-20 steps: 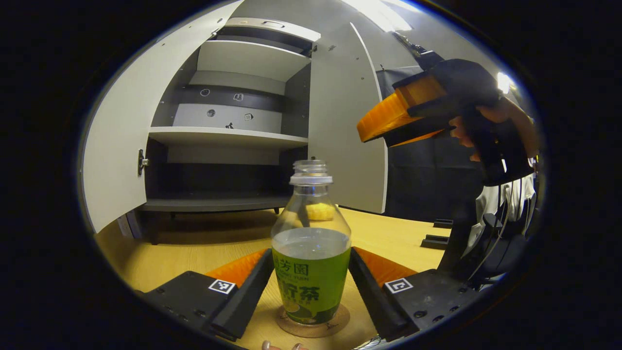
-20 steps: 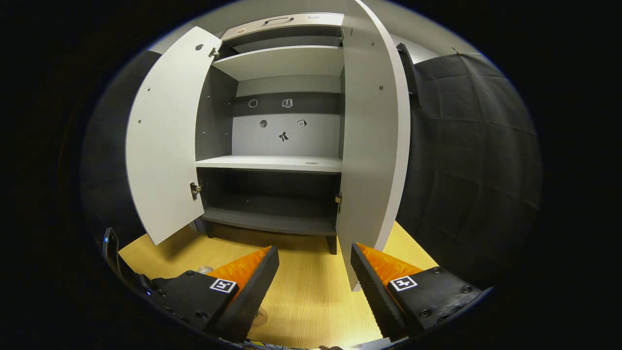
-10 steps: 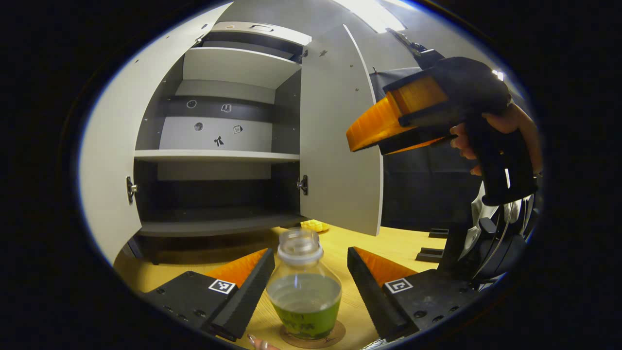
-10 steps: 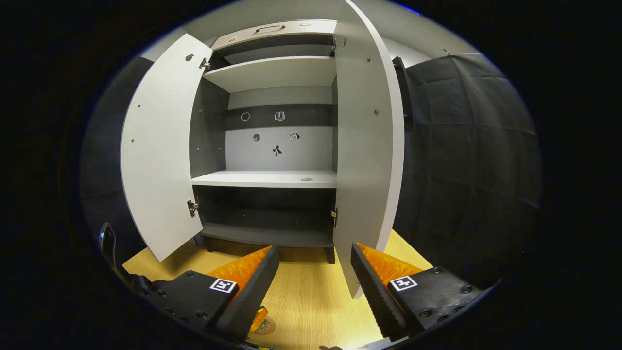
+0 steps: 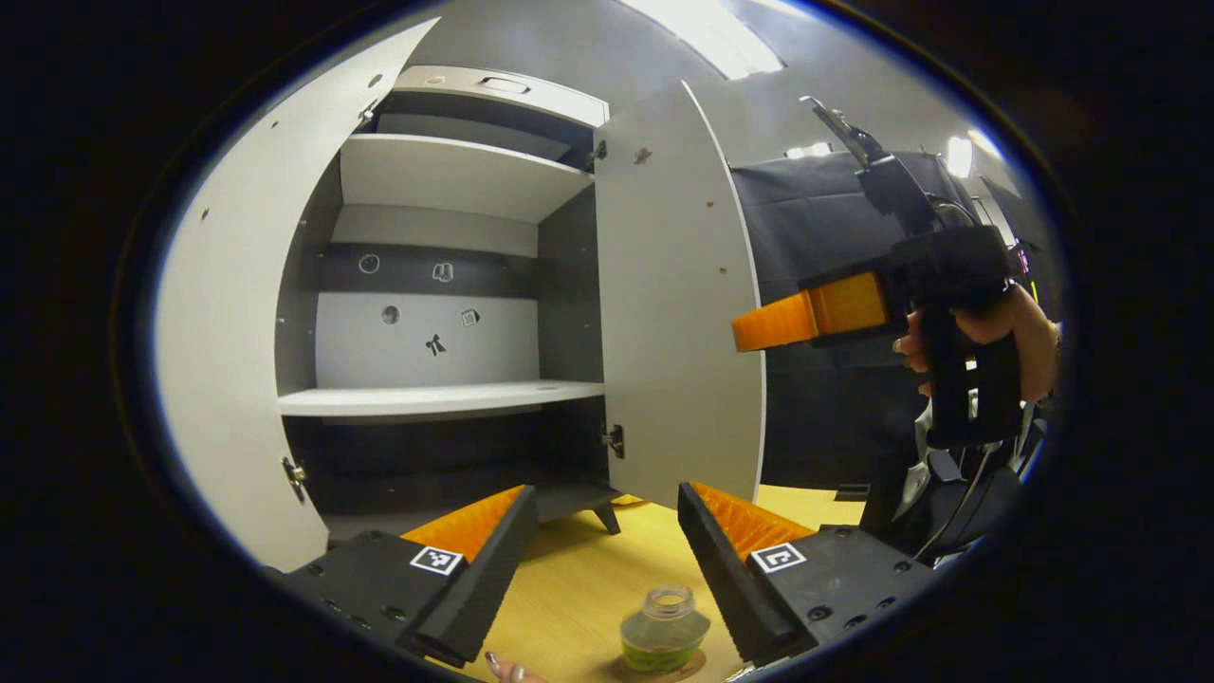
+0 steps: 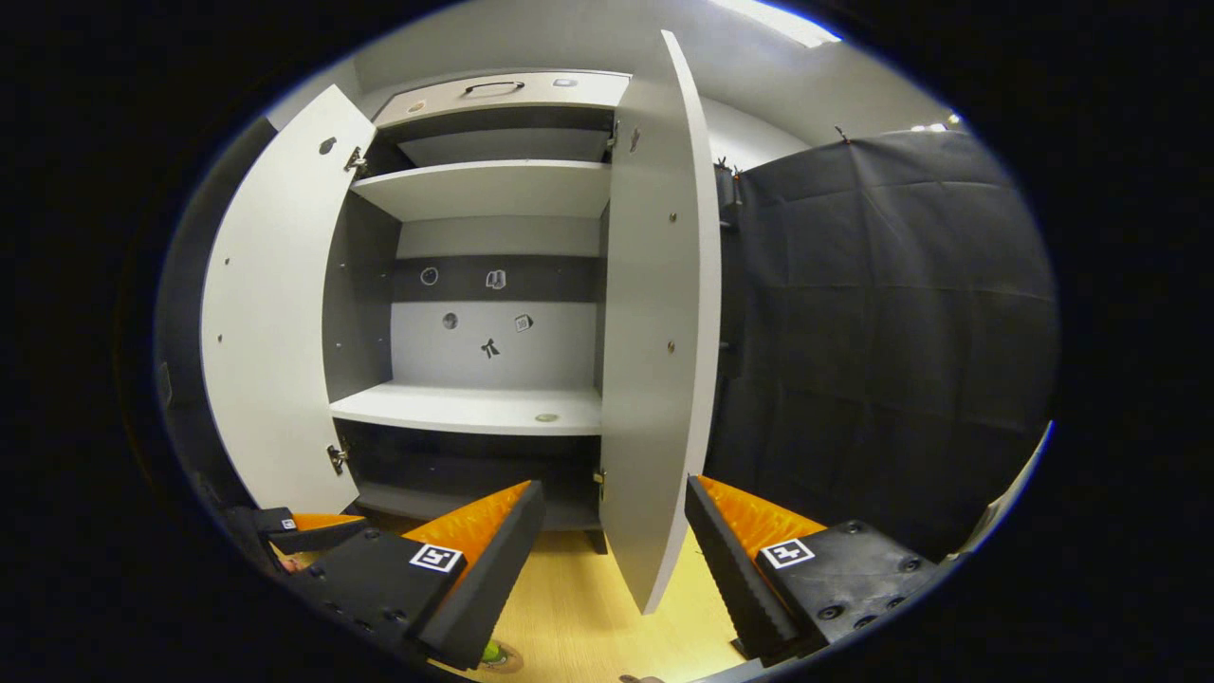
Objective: Grasp the bottle in the cabinet with the left hand and place it on the coaster, then close the right door with the right hand and the left door with the left hand.
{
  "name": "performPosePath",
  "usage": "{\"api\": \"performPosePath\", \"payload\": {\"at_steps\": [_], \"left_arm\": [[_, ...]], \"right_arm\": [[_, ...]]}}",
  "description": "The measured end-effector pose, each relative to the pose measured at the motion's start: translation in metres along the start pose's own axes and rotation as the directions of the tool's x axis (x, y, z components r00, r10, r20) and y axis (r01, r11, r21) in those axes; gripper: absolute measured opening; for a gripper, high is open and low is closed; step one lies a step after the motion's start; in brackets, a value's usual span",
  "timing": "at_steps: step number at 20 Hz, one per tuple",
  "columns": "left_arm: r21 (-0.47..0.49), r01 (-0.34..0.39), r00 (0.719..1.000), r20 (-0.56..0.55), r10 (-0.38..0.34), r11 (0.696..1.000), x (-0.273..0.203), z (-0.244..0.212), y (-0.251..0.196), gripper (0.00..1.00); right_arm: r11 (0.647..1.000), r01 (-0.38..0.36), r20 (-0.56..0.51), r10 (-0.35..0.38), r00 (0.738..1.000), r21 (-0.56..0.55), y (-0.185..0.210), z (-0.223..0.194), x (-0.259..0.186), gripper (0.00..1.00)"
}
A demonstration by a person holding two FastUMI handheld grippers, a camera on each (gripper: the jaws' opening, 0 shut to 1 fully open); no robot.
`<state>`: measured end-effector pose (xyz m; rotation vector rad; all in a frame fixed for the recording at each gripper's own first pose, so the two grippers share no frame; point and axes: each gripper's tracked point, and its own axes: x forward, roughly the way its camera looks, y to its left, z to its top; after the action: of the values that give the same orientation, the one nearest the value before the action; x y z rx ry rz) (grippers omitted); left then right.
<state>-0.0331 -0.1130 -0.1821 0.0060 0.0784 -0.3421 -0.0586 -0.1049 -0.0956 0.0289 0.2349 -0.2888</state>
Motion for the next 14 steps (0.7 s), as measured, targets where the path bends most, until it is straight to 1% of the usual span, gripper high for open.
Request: {"api": "performPosePath", "payload": {"at_steps": [2,3,4,7,9,10,12,14], "left_arm": [[0.018,-0.022,1.0,-0.009,0.022,1.0,-0.018,0.018,0.022,0.95],[0.029,-0.04,0.999,-0.004,0.04,0.999,-0.026,0.027,0.035,0.94],[0.041,-0.063,0.998,-0.001,0.063,0.997,-0.034,0.036,0.049,0.95],[0.064,-0.159,0.986,-0.04,0.162,0.985,-0.06,0.048,0.091,0.94],[0.061,-0.226,0.972,-0.054,0.23,0.972,-0.077,0.06,0.109,0.95],[0.054,-0.266,0.962,-0.058,0.269,0.963,-0.085,0.068,0.116,0.94],[0.035,-0.344,0.937,-0.058,0.346,0.938,-0.098,0.082,0.126,0.94],[0.019,-0.413,0.909,-0.043,0.414,0.91,-0.106,0.098,0.133,0.94]], "right_arm": [[0.999,0.053,0.047,-0.053,0.997,-0.012,-0.012,0.019,0.0,0.98],[0.995,0.097,0.067,-0.095,0.993,-0.026,-0.023,0.027,0.001,0.98],[0.99,0.133,0.075,-0.13,0.989,-0.037,-0.034,0.033,0.003,0.98],[0.981,0.183,0.109,-0.176,0.978,-0.059,-0.059,0.055,0.008,0.98],[0.979,0.2,0.121,-0.193,0.974,-0.048,-0.077,0.065,0.014,0.98],[0.98,0.196,0.115,-0.191,0.975,-0.034,-0.085,0.067,0.016,0.98],[0.983,0.186,0.114,-0.184,0.976,-0.006,-0.1,0.07,0.018,0.98],[0.981,0.192,0.12,-0.191,0.974,0.001,-0.119,0.069,0.026,0.98]]}}
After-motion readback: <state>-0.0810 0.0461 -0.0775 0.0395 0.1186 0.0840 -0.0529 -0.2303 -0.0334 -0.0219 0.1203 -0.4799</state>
